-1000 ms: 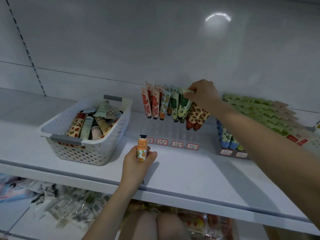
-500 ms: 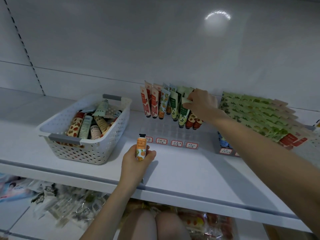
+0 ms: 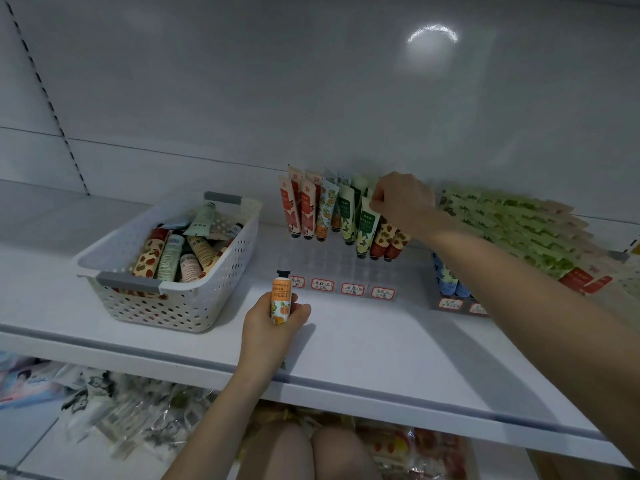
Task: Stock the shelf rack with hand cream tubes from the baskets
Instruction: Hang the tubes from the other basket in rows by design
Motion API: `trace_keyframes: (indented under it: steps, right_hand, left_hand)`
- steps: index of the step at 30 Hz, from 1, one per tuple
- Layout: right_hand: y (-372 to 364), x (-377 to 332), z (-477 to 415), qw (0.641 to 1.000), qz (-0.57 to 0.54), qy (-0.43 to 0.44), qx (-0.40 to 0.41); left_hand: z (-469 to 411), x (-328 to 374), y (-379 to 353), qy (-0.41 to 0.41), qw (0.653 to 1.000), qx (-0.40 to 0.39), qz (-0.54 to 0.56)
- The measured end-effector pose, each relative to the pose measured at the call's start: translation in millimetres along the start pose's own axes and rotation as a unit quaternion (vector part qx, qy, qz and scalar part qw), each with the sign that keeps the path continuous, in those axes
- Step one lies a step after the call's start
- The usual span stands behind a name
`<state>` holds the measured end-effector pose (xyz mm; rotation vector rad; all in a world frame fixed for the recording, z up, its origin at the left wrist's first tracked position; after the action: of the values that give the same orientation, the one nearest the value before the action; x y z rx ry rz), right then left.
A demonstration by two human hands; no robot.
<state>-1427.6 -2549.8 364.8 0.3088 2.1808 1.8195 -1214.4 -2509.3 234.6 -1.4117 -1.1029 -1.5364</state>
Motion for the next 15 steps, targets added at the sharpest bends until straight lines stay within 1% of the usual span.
trace_keyframes:
  steps: [4,8,11,15]
  right_hand:
    - [2,2,0,1.000,0.000,0.008,-0.004]
    - [4,6,-2,0.998,-0.039,0.013,-0.039]
    - [8,7,-3,0.998,-0.057,0.017,-0.036]
    - [17,-2,-4,0.999,-0.032,0.013,-0.036]
  left_hand:
    - [2,0,0,-0.003,1.000,-0.004,0.000]
    - [2,1,1,-0.008,1.000,-0.003,0.001]
    - [2,1,3,-0.008,1.000,0.001,0.001]
    - [2,1,5,-0.005,1.000,0.001,-0.002]
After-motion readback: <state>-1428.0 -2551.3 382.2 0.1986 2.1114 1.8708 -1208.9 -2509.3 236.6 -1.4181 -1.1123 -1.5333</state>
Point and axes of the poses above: each hand's wrist, its own z-axis away from the middle knuckle, its own y-axis out of the back of the hand, x = y × z, the point moved 1 cm from there along -z, towards the middle knuckle, and after that the axes turned 8 degrees about -x, right-handed, at the moved point
